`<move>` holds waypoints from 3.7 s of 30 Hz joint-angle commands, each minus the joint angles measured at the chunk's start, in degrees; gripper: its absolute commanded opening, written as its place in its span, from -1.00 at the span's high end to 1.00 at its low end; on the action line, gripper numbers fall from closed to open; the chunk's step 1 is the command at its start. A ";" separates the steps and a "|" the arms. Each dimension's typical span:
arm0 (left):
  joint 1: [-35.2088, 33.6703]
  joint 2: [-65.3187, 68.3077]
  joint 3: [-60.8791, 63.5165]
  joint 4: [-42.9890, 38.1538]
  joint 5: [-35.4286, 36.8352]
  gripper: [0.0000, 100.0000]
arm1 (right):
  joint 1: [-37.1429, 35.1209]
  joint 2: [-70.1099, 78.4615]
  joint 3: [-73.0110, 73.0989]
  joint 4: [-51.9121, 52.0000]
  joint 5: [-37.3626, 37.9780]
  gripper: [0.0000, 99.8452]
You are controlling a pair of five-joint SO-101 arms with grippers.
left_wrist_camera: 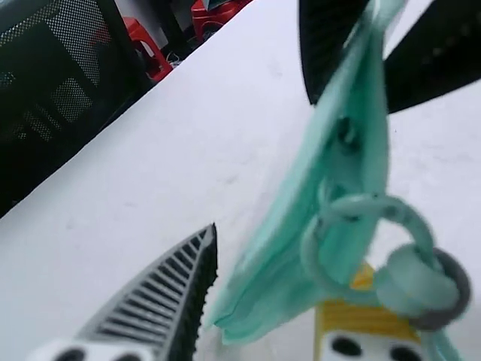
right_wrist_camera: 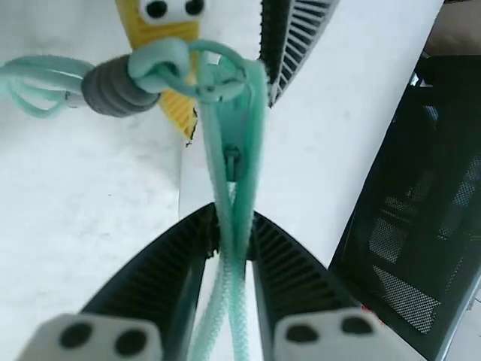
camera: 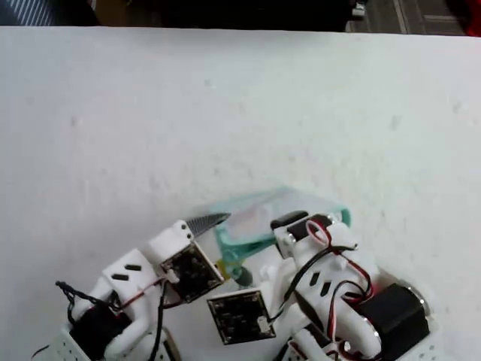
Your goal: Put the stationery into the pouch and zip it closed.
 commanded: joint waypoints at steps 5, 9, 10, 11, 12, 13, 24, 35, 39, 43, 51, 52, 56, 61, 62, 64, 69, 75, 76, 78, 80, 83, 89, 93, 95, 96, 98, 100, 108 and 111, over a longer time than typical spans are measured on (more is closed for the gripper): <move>-2.77 -0.04 -0.35 -5.45 4.92 0.84 | -4.97 -0.48 -5.19 0.84 -5.27 0.97; -2.68 -0.04 -0.44 -5.36 5.01 0.93 | -6.99 0.04 -5.10 0.75 -7.91 0.97; -2.68 -0.04 -0.44 -5.36 5.01 0.95 | -6.81 0.04 -5.10 0.75 -8.00 0.97; -2.68 -0.04 -0.62 -5.36 5.01 0.96 | -6.81 0.04 -5.10 0.57 -8.00 0.97; -2.59 -0.04 -0.79 -5.27 5.10 0.96 | -6.73 0.04 -5.10 0.22 -8.00 0.97; -2.59 -0.04 -0.88 -5.27 5.10 0.95 | -6.73 0.04 -5.10 0.22 -8.00 0.97; -1.63 -0.04 -6.42 0.70 9.41 0.96 | -6.73 -0.57 1.49 0.31 -14.68 0.86; 2.42 0.04 -6.42 -5.80 15.47 0.96 | 3.30 -7.34 -0.26 -9.19 -22.07 0.52; 3.74 0.31 -5.98 -10.29 17.67 0.96 | 6.64 -9.45 -1.93 -10.51 -22.24 0.55; 3.47 0.31 -0.79 -14.86 17.67 0.96 | 6.90 -9.89 -0.97 -10.24 -22.24 0.55; 3.38 0.04 2.99 -17.93 17.58 0.96 | 6.90 -10.59 -0.88 -13.67 -30.59 0.55; 3.38 0.04 2.73 -17.23 17.58 0.96 | 6.73 -11.38 -0.62 -14.02 -30.68 0.55; 2.51 0.04 2.64 -15.21 17.58 0.96 | 6.90 -17.98 3.52 -12.44 -29.89 0.56; -0.84 0.04 2.64 -15.12 17.67 0.96 | 6.55 -28.35 8.97 -14.46 -31.30 0.83; -1.01 -0.04 2.64 -15.12 17.67 0.96 | 6.64 -29.23 8.97 -16.40 -33.58 0.93; -0.92 -0.04 2.64 -15.03 17.67 0.96 | 7.43 -28.79 8.18 -17.10 -38.59 0.94; -0.92 -0.04 2.73 -14.77 17.67 0.96 | 7.78 -17.54 4.04 -17.80 -49.67 0.61; -0.92 -0.04 2.90 -13.54 17.58 0.96 | 1.10 -0.66 -9.32 -11.21 -59.78 0.63; -1.01 -0.04 2.90 -13.54 17.58 0.96 | -1.36 0.57 -11.25 -8.75 -60.31 0.65; -1.01 -0.04 2.99 -13.54 17.58 0.96 | -6.11 1.19 -13.98 -4.62 -60.84 0.70; -1.01 -0.04 2.99 -13.54 17.58 0.96 | -8.92 0.31 -15.03 -2.33 -60.48 0.74; -1.80 -0.04 2.73 -13.54 17.58 0.96 | -9.63 -0.40 -14.24 0.22 -58.55 0.75; -3.56 -0.04 2.64 -13.89 17.58 0.96 | -10.15 -0.66 -4.04 -3.03 -58.55 0.62; -3.38 -0.04 2.64 -13.71 17.58 0.96 | -13.41 -0.48 1.32 -8.48 -58.64 0.39; -3.38 -0.04 2.64 -13.71 17.58 0.96 | -13.85 -0.13 2.55 -11.03 -58.55 0.38; -3.38 -0.04 2.64 -13.71 17.58 0.96 | -13.85 -0.13 2.99 -12.09 -58.46 0.40; -3.38 -0.04 2.64 -13.63 17.58 0.96 | -13.76 -0.13 3.96 -13.93 -58.37 0.42; -3.38 -0.04 2.64 -13.63 17.58 0.96 | -13.67 -0.13 4.84 -15.52 -58.46 0.43; -3.38 -0.04 2.64 -13.63 17.58 0.96 | -8.40 -0.66 10.29 -20.97 -58.64 0.58; -3.38 -0.04 2.64 -13.63 17.58 0.96 | -8.31 -0.66 12.40 -22.81 -58.64 0.70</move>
